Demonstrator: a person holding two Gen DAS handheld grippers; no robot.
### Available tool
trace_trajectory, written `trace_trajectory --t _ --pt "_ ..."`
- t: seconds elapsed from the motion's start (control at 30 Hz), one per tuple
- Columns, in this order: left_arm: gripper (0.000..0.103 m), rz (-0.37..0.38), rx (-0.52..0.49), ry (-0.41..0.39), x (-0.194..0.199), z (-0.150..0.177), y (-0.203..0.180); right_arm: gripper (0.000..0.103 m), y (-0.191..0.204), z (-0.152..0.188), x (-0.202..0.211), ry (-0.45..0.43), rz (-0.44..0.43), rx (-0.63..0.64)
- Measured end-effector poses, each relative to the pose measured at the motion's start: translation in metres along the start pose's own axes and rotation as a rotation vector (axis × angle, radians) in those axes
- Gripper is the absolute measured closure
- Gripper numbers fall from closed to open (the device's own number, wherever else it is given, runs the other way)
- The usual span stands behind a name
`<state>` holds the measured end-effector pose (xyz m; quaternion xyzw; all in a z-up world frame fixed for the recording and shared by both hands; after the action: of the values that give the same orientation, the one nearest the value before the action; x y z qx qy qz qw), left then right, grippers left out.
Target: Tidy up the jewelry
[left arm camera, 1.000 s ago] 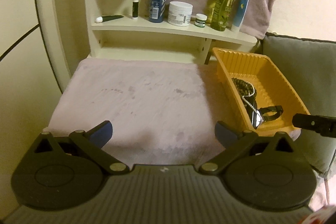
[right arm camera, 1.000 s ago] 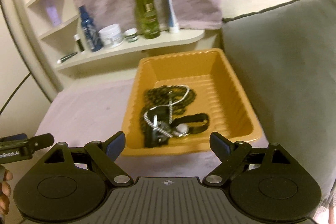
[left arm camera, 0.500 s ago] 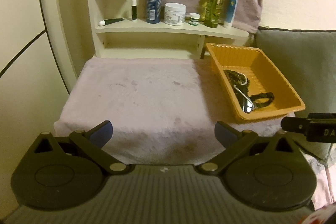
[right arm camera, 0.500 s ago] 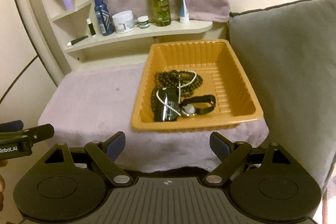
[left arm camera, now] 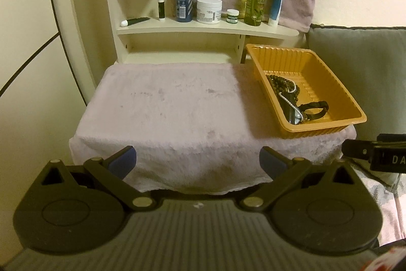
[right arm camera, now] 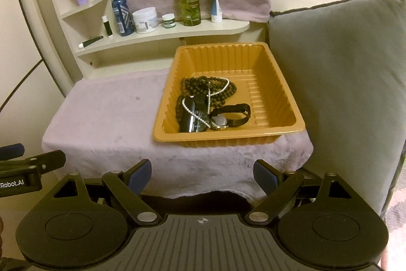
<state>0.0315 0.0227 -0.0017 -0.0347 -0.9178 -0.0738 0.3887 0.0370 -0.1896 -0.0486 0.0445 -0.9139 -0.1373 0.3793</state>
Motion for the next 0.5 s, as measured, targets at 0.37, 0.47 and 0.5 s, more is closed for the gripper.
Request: trace_trajectory --t 0.37,0.47,0.5 --pt "0.0 0.005 -0.011 -0.007 0.0035 -0.0007 -0.0011 0.016 0.0009 0.001 -0.0014 0.012 -0.01 0.009" --pt "0.0 0.005 -0.014 -0.007 0.0035 -0.001 -0.0022 0.016 0.0012 0.0007 -0.0021 0.013 -0.011 0.009" --pt "0.0 0.004 -0.012 -0.007 0.0036 -0.0009 -0.0024 0.016 0.001 0.0007 -0.0027 0.013 -0.011 0.008"
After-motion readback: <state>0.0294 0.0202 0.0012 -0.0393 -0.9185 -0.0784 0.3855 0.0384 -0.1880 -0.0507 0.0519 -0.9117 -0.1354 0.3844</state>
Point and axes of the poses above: each gripper's, at about its wrist camera, not at the fingertips, and x roughly against the way its jaws point, y to its left, z to its underside, the point moved 5 cm from there along -x, roughly the way its jaws point, and after that the axes turned 13 degrees about -x, right-handed, at the moved point
